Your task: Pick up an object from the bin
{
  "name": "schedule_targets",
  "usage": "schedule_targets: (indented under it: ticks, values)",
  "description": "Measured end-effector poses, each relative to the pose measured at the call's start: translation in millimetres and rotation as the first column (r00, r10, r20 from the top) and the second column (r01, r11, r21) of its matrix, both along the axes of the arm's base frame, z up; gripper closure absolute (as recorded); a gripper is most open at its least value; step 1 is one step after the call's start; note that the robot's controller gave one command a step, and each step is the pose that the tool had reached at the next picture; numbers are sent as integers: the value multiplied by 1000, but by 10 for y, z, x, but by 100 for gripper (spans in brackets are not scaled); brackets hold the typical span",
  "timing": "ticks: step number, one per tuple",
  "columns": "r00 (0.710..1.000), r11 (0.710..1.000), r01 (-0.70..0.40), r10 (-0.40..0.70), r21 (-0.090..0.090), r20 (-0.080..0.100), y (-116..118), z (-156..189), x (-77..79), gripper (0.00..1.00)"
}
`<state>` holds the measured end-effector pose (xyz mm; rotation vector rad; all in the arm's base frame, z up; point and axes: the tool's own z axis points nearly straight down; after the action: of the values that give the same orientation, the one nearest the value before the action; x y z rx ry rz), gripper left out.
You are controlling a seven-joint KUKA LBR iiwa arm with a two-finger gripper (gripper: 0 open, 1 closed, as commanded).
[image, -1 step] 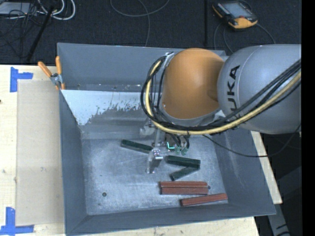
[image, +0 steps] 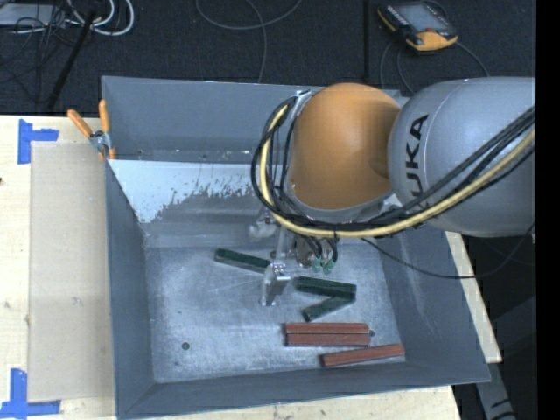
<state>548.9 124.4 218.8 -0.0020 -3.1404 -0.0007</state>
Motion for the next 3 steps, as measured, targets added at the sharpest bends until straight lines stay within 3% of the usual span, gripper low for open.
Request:
schedule_targets:
  ticks: [1,2,3]
  values:
    - [997,997,79,-79,1,5,-91,-581,185,0]
    - [951,951,309,-309,-1,-1,-121,-728,412,0]
    - [999,999,52,-52,0,3,-131,-906,581,0]
